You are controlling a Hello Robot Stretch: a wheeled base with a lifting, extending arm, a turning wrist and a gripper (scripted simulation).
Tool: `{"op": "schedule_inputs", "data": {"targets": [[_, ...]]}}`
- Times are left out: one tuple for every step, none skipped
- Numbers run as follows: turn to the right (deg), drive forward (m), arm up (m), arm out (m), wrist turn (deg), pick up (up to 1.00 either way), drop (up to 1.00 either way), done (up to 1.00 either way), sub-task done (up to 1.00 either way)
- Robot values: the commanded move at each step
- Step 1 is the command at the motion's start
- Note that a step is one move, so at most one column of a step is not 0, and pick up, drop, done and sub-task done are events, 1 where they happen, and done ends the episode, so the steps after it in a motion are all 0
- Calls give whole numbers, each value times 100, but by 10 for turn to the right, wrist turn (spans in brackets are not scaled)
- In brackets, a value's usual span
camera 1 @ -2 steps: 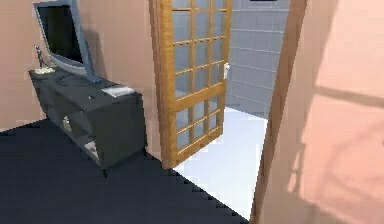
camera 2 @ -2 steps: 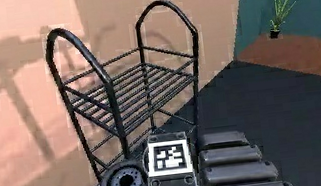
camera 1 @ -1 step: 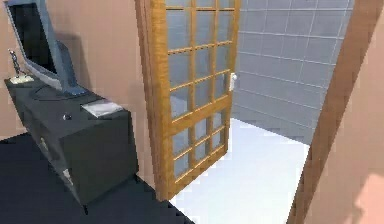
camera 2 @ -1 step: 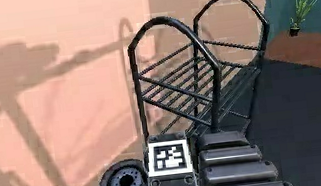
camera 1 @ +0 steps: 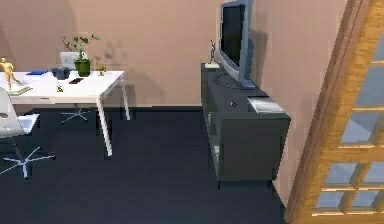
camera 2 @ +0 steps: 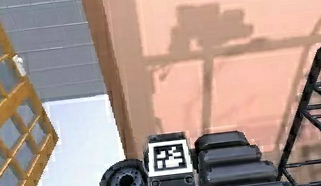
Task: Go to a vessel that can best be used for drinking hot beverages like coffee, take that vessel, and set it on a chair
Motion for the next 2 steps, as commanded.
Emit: {"op": "schedule_inputs", "data": {"targets": [[-150,0,0,0,0,0,0,0,0],[0,100,0,0,0,0,0,0,0]]}}
